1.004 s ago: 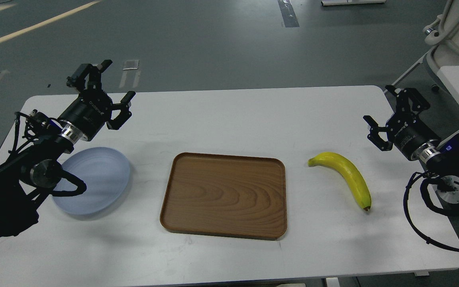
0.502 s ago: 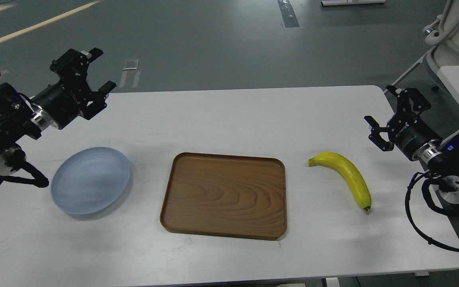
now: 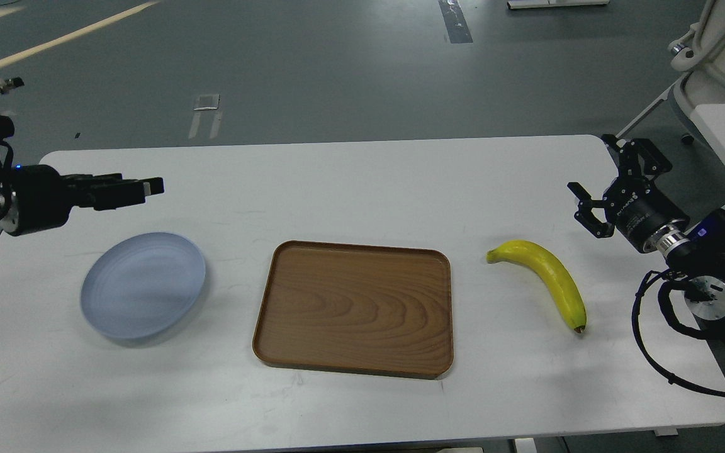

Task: Place banana on plate with both arms
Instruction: 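Lower the left gripper to the plate rim and grip its edge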

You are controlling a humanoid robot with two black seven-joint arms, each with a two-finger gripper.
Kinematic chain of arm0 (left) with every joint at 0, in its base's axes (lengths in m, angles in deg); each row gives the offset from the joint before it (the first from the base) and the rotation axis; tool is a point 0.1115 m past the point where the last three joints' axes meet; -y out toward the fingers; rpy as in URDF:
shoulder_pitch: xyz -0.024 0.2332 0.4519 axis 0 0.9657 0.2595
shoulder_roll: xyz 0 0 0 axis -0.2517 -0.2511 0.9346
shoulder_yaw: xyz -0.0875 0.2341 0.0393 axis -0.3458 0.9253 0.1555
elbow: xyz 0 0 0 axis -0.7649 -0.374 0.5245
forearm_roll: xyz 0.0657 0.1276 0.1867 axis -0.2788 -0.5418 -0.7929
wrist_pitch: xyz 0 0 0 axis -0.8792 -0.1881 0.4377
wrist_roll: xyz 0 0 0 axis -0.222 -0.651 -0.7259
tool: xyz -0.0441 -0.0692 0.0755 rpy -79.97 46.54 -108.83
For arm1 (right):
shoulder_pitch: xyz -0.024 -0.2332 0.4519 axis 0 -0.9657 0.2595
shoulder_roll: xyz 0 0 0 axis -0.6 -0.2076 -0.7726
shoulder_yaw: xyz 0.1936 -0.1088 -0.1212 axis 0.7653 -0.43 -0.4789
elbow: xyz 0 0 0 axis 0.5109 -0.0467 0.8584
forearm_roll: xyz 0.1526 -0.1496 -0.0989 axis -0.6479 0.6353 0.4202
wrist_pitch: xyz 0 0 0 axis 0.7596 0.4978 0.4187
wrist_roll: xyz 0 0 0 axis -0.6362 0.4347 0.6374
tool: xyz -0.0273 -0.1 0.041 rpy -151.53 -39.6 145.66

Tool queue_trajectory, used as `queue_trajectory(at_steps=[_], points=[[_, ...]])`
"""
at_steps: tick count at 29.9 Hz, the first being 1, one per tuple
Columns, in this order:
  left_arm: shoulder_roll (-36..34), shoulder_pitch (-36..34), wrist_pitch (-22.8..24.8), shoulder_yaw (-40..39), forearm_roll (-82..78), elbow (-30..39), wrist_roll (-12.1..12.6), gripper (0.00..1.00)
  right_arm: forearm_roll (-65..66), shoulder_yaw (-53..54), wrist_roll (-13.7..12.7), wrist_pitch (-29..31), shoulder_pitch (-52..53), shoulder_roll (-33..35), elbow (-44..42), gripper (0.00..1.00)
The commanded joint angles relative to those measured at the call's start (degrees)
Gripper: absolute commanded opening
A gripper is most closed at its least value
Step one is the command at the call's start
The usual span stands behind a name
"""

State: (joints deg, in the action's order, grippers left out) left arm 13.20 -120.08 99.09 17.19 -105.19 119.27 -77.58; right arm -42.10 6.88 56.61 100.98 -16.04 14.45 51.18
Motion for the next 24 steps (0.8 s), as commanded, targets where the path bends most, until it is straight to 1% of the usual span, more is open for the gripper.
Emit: queue_trajectory(at_steps=[1, 4, 6, 10, 13, 17, 21, 23, 24], points=[[0.32, 0.19, -3.85, 5.59, 0.30, -5.16, 0.02, 0.98, 0.00, -0.02, 0.00, 0.00, 0.00, 0.10, 0.00, 1.00], [0.84, 0.36, -4.65, 7.97, 2.49, -7.62, 0.02, 0.98, 0.00, -0.02, 0.00, 0.00, 0.09, 0.01, 0.17, 1.00], [1.72, 1.76, -5.08, 9.20, 3.81, -11.30, 0.02, 0.97, 0.00, -0.02, 0.00, 0.00, 0.09, 0.01, 0.26, 1.00], [3.74, 2.38, -5.44, 9.55, 3.82, -13.43, 0.02, 0.96, 0.08, -0.02, 0.00, 0.00, 0.09, 0.01, 0.35, 1.00], [5.50, 3.43, -5.70, 11.66, 3.90, -17.29, 0.02, 0.96, 0.08, 0.07, 0.00, 0.00, 0.09, 0.01, 0.44, 1.00], [8.39, 4.40, -8.16, 13.59, 3.90, -20.81, 0.02, 0.95, 0.08, 0.07, 0.00, 0.00, 0.09, 0.01, 0.52, 1.00], [8.75, 4.67, -8.34, 13.86, 3.90, -22.21, 0.02, 0.89, 0.08, -0.02, 0.00, 0.00, 0.09, 0.01, 0.53, 1.00], [9.19, 5.02, -8.78, 13.95, 3.90, -23.36, 0.02, 0.81, 0.08, -0.02, 0.00, 0.00, 0.09, 0.01, 0.70, 1.00], [9.45, 5.19, -8.95, 13.95, 3.90, -23.62, 0.02, 0.80, 0.08, -0.02, 0.00, 0.00, 0.09, 0.01, 0.79, 1.00]])
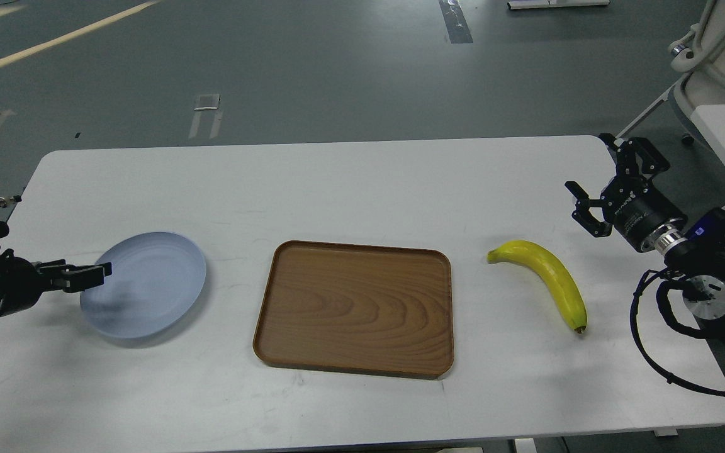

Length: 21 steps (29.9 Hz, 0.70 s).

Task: Place banana on plate with both arms
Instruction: 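Lower the left gripper to the plate rim and grip its edge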

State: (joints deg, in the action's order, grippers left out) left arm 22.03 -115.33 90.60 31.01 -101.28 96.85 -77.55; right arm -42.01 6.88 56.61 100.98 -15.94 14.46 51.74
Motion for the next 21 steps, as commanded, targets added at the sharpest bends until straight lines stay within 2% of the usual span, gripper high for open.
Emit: queue_trajectory(at_steps=[1, 2, 3, 7, 9, 10, 12, 13, 21], points=[[0.98, 0.62, -0.81, 0.22, 0.00, -1.38, 0.00, 0.77, -0.01, -0.02, 0.00, 0.00, -0.01, 0.00, 0.23, 1.00], [1.07, 0.80, -0.82, 0.22, 0.00, -1.38, 0.00, 0.67, -0.01, 0.07, 0.00, 0.00, -0.01, -0.09, 0.23, 1.00], [1.07, 0.80, -0.82, 0.22, 0.00, -1.38, 0.00, 0.63, -0.01, -0.02, 0.00, 0.00, -0.01, 0.00, 0.23, 1.00], [1.07, 2.20, -0.64, 0.22, 0.17, -1.29, 0.00, 0.53, -0.01, -0.02, 0.00, 0.00, -0.10, 0.00, 0.32, 1.00], [1.07, 2.20, -0.64, 0.22, 0.08, -1.20, 0.00, 0.36, -0.01, -0.02, 0.00, 0.00, -0.19, 0.00, 0.32, 1.00], [1.07, 2.20, -0.64, 0.22, 0.17, -1.20, 0.00, 0.23, -0.01, -0.02, 0.00, 0.00, -0.19, 0.00, 0.32, 1.00], [1.16, 2.20, -0.64, 0.22, 0.26, -1.20, 0.00, 0.11, 0.08, -0.02, 0.00, 0.00, -0.19, 0.00, 0.32, 1.00], [1.16, 2.20, -0.82, 0.22, 0.26, -1.20, 0.00, 0.00, 0.17, -0.02, 0.00, 0.00, -0.19, 0.00, 0.32, 1.00], [1.42, 1.42, -1.08, 0.13, 1.14, -0.85, 0.00, 0.00, 0.17, -0.02, 0.00, 0.00, -0.01, -0.79, 0.32, 1.00]])
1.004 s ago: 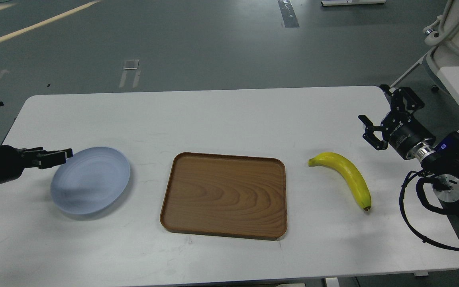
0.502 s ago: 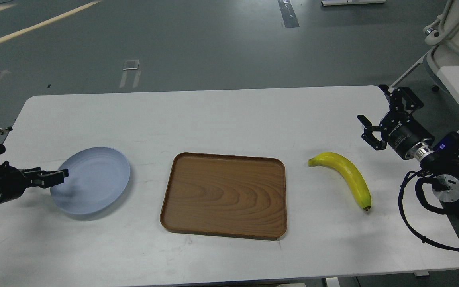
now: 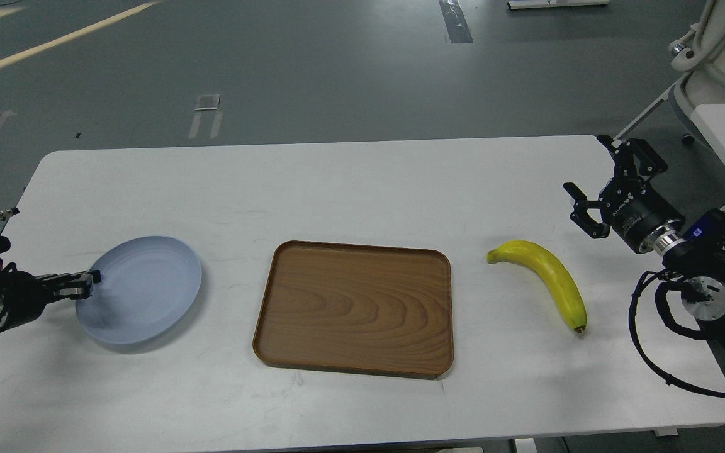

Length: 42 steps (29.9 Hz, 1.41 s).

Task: Place banana on plate with both arms
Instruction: 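Lower the left gripper to the plate rim and grip its edge, then lift the plate with the left gripper and carry it over the tray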

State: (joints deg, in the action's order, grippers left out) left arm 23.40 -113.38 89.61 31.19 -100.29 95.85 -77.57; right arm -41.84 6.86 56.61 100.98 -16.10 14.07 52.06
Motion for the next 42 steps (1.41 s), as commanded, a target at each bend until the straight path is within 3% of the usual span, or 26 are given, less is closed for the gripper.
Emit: queue_trajectory(at_steps=[1, 5, 13, 15, 19, 29, 35, 42], points=[[0.05, -0.80, -0.09, -0.06, 0.50, 0.50, 0.01, 0.00, 0.00, 0.00, 0.00, 0.00, 0.15, -0.49, -0.01, 1.00], [-0.21, -3.17, 0.08, -0.15, 3.30, 1.72, 0.01, 0.00, 0.00, 0.00, 0.00, 0.00, 0.24, -0.40, -0.01, 1.00], [-0.83, -15.56, 0.61, 0.91, 0.33, 12.26, 0.01, 0.00, 0.00, 0.00, 0.00, 0.00, 0.15, -0.22, -0.10, 1.00], [-0.30, -18.54, 1.40, 1.87, -1.77, 16.91, 0.01, 0.00, 0.00, 0.00, 0.00, 0.00, 0.15, -0.05, -0.10, 1.00], [4.26, -21.80, 3.60, 2.40, -6.43, 19.31, 0.01, 0.00, 0.00, 0.00, 0.00, 0.00, 0.24, -0.05, -0.27, 1.00], [19.47, -25.15, 5.80, 8.37, -12.69, 18.52, 0.01, 0.00, 0.00, -0.08, 0.00, 0.00, -0.03, 0.39, -0.36, 1.00], [27.37, -24.36, 7.29, 9.61, -12.68, 11.77, 0.01, 0.00, 0.00, -1.49, 0.00, 0.00, -0.11, 1.71, -0.27, 1.00], [30.02, -24.00, 10.02, 9.61, -11.63, 7.62, 0.01, 0.00, 0.00, -1.49, 0.00, 0.00, -0.11, 2.41, -0.19, 1.00]])
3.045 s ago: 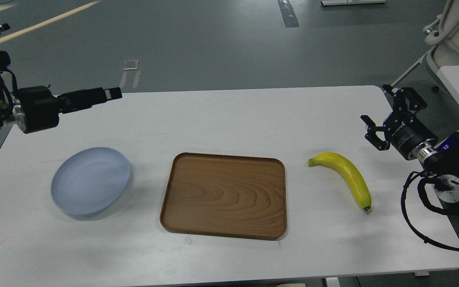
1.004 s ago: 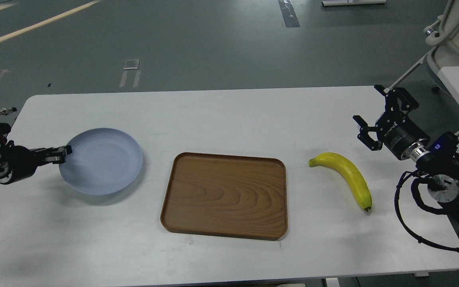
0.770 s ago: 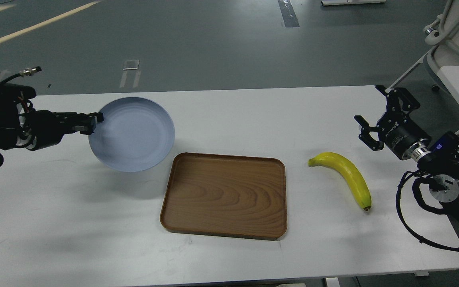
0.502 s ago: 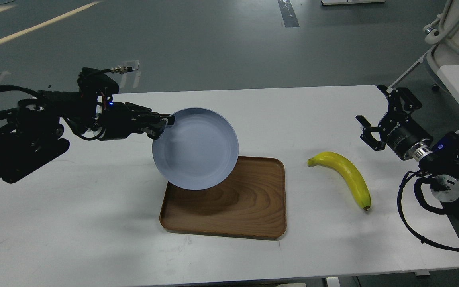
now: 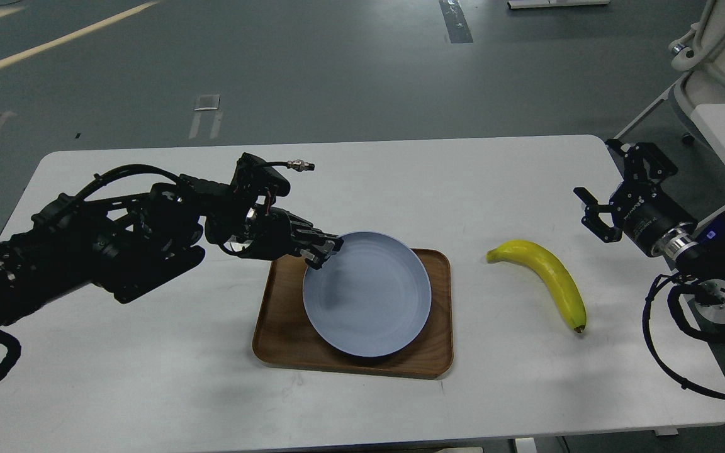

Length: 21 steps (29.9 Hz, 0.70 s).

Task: Place banana on plate with both arms
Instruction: 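Lift the plate with the left gripper and carry it over the tray, then lower the plate onto the tray, open the left gripper, withdraw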

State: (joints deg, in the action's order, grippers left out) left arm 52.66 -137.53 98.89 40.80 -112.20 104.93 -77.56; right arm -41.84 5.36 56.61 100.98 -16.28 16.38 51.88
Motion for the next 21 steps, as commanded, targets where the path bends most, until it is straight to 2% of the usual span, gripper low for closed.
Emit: queue_trajectory(at_steps=[1, 9, 10, 11, 12, 14, 15, 16, 21], points=[[1.02, 0.24, 0.74, 0.00, 0.28, -1.99, 0.01, 0.00, -0.09, 0.00, 0.00, 0.00, 0.07, 0.10, 0.00, 1.00], [2.08, 1.29, 0.82, 0.71, 0.98, -3.14, 0.01, 0.00, 0.00, -0.09, 0.00, 0.00, 0.07, 0.18, 0.09, 1.00], [2.08, 1.38, 0.74, 0.71, 1.42, -3.14, 0.01, 0.04, 0.00, -0.09, 0.00, 0.00, 0.07, 0.18, 0.09, 1.00], [2.08, 1.38, 0.74, 0.71, 1.68, -3.14, 0.01, 0.16, 0.00, -0.17, 0.00, 0.00, 0.07, 0.18, 0.09, 1.00], [2.08, 1.29, 0.65, 0.71, 2.29, -3.14, 0.01, 0.45, 0.00, -0.18, 0.00, 0.00, 0.07, 0.18, 0.09, 1.00], [1.99, 1.29, 0.30, 0.53, 3.70, -3.14, 0.01, 0.69, 0.00, -0.09, 0.00, 0.00, 0.07, 0.27, 0.09, 1.00], [1.81, 1.29, 0.30, 0.53, 6.32, -3.05, 0.01, 0.88, -0.09, -0.09, 0.00, 0.00, 0.07, 0.36, 0.00, 1.00], [1.64, 1.21, 0.30, 0.44, 9.65, -2.96, 0.01, 0.97, 0.00, -0.09, 0.00, 0.00, 0.07, 0.88, 0.00, 1.00], [0.06, 0.33, 0.12, -0.44, 25.63, -3.14, 0.01, 0.98, 0.00, -0.18, 0.00, 0.00, 0.33, 2.73, 0.09, 1.00]])
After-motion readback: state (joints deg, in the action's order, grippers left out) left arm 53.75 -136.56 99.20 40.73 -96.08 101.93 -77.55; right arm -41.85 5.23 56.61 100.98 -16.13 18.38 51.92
